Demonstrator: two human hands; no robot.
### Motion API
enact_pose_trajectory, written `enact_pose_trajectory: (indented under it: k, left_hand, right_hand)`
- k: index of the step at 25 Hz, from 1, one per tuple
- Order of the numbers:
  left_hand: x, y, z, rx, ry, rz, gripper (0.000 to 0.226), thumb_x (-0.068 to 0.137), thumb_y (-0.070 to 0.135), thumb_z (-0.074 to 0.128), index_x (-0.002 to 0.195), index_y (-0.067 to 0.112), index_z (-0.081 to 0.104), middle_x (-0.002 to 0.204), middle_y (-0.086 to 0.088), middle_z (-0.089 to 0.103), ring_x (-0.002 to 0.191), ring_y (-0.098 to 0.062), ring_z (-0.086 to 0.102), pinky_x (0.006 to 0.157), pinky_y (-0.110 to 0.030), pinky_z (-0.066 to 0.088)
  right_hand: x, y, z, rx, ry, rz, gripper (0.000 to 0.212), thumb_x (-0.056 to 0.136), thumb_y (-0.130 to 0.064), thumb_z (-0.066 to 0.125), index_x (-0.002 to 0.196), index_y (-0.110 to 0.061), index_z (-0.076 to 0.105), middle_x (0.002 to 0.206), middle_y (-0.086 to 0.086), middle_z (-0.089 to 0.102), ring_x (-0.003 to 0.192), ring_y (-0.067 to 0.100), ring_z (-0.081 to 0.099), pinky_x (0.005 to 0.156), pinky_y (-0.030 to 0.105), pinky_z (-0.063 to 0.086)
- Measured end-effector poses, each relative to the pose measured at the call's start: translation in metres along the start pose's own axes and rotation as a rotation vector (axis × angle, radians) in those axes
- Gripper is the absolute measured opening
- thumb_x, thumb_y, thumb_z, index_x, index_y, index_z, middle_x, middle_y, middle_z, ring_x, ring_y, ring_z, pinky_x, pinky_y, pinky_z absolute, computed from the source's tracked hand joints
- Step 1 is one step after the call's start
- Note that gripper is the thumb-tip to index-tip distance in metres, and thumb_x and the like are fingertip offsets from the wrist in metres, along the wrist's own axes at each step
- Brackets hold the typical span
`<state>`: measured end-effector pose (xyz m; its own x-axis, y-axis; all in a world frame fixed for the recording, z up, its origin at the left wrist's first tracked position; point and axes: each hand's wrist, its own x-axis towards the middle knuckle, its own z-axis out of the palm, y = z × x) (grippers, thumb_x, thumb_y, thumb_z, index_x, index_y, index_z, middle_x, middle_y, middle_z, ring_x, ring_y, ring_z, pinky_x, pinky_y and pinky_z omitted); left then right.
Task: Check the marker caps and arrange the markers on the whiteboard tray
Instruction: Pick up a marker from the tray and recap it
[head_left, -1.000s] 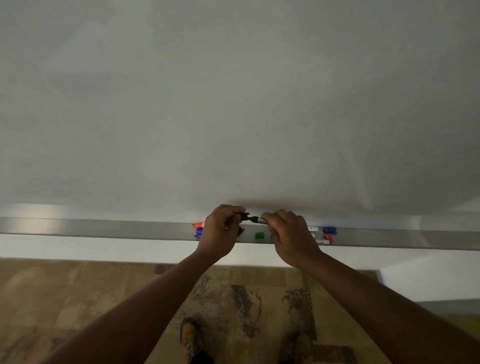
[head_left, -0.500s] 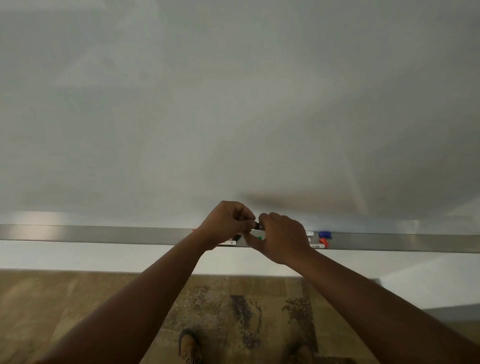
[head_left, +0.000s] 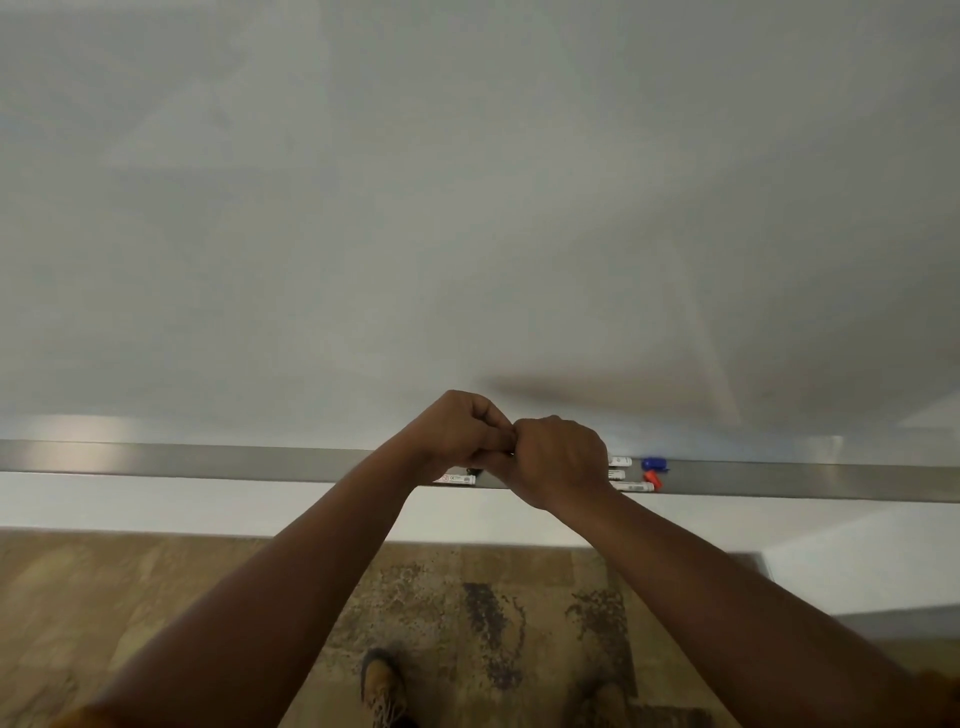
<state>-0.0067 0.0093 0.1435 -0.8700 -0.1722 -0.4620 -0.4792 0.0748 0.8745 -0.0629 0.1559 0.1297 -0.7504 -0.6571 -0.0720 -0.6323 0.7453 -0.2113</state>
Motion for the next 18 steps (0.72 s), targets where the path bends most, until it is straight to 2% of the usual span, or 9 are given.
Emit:
enact_pose_trajectory:
  k: [3,6,10,12,14,16,18]
  left_hand:
    - [0.001,-0.004,-0.001,-0.021,-0.002,-0.015,0.003,0.071,0.001,0.074,0.072,0.004,0.073,0.089,-0.035,0.068,0.082,-0.038,0.065,0.093,-0.067,0.049]
    - [0.004,-0.006,-0.001,0.009,0.005,-0.004,0.011,0.076,-0.005,0.072,0.071,0.005,0.073,0.084,-0.029,0.07,0.079,-0.034,0.066,0.09,-0.061,0.052]
    - [0.011,-0.015,-0.006,0.08,0.038,0.036,0.007,0.078,-0.002,0.076,0.079,-0.005,0.069,0.084,-0.028,0.072,0.075,-0.031,0.069,0.082,-0.049,0.058]
    - [0.016,-0.03,-0.013,0.122,0.118,0.024,0.009,0.08,-0.002,0.075,0.084,-0.006,0.068,0.081,-0.025,0.072,0.071,-0.026,0.068,0.081,-0.048,0.059]
    - [0.021,-0.049,-0.021,0.159,0.191,0.019,0.008,0.081,0.0,0.075,0.086,0.0,0.069,0.082,-0.019,0.073,0.072,-0.024,0.068,0.082,-0.049,0.059]
    - [0.025,-0.066,-0.025,0.223,0.236,0.032,0.008,0.081,0.006,0.077,0.084,0.011,0.071,0.084,-0.012,0.074,0.077,-0.025,0.069,0.08,-0.048,0.058]
    - [0.029,-0.082,-0.025,0.267,0.265,0.045,0.011,0.081,0.011,0.077,0.082,0.02,0.071,0.083,-0.002,0.074,0.082,-0.022,0.069,0.082,-0.044,0.057]
  right_hand:
    - [0.001,0.001,0.003,-0.014,-0.009,-0.013,0.073,0.07,-0.092,0.028,0.065,-0.025,0.055,0.064,-0.003,0.058,0.064,0.025,0.06,0.053,0.029,0.039]
    - [0.002,0.004,0.009,-0.022,-0.019,-0.018,0.068,0.074,-0.089,0.034,0.067,-0.025,0.055,0.064,-0.004,0.057,0.064,0.024,0.06,0.053,0.03,0.04]
    - [0.004,0.014,0.023,0.137,-0.006,-0.136,0.05,0.083,-0.074,0.043,0.078,-0.026,0.054,0.071,-0.006,0.057,0.066,0.018,0.057,0.056,0.033,0.045]
    - [0.008,0.026,0.037,0.228,-0.05,-0.221,0.035,0.092,-0.055,0.048,0.093,-0.021,0.056,0.085,-0.002,0.057,0.078,0.022,0.056,0.063,0.038,0.046]
    - [0.01,0.039,0.057,0.25,-0.094,-0.286,0.023,0.096,-0.024,0.049,0.115,-0.016,0.059,0.101,0.005,0.056,0.094,0.028,0.055,0.075,0.041,0.047]
    - [0.01,0.045,0.075,0.234,-0.114,-0.314,0.037,0.094,-0.004,0.047,0.13,-0.011,0.055,0.11,0.006,0.052,0.1,0.027,0.052,0.08,0.037,0.047]
    - [0.013,0.044,0.088,0.194,-0.081,-0.304,0.046,0.089,0.006,0.05,0.133,-0.008,0.055,0.111,0.006,0.054,0.099,0.026,0.052,0.077,0.032,0.047]
